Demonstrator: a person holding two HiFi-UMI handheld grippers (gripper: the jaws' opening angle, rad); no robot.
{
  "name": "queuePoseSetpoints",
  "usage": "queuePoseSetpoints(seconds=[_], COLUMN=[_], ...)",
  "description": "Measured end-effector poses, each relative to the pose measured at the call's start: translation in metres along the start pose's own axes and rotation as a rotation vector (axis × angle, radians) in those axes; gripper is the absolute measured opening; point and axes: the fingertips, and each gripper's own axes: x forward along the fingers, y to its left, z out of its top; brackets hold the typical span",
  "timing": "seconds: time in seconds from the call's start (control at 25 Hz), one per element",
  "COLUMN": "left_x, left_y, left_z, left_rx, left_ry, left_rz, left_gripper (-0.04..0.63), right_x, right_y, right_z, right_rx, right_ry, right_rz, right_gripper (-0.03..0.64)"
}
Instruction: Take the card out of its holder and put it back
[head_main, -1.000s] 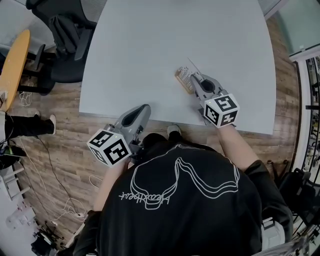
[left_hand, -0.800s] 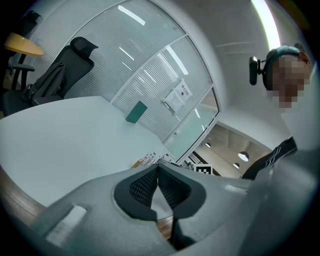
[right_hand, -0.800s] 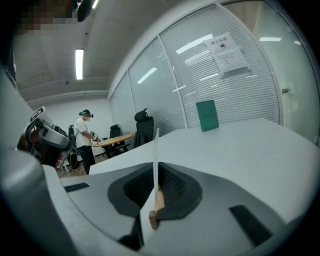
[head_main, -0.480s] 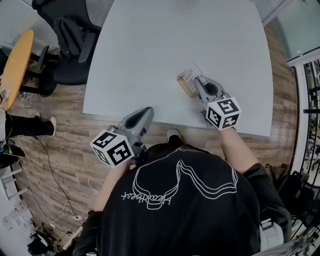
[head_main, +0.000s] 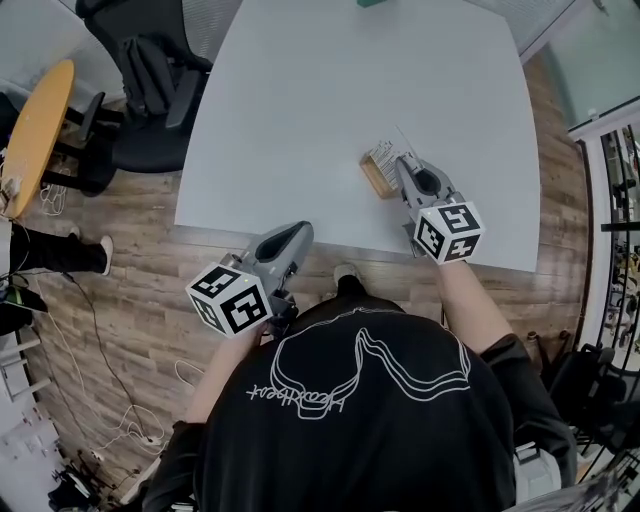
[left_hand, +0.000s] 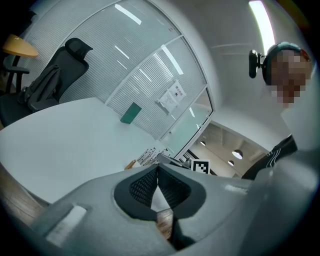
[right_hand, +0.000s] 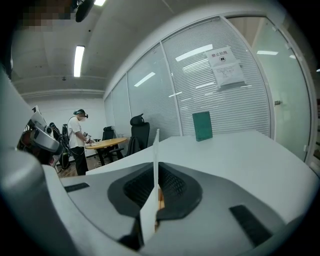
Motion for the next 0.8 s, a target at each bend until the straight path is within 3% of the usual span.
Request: queuePoseSetpoints(seconds=[0.36, 0.8], left_x=[-0.032, -0.056], left_y=[-0.014, -0.041], left_z=[-0.007, -0.014], left_rx=[0.02, 0.082], left_ry=[-0.03, -0.033], left_rz=[-0.027, -0.1], left_gripper=[0.014, 0.014], right_x=[-0.04, -0.099], right_y=[0.048, 0.113], right_z=[0.014, 0.017], right_rx=[0.062, 0.248], right_ry=[-0.054, -0.12], right_rz=[0.045, 0.131], right_gripper=[0.023, 0.023])
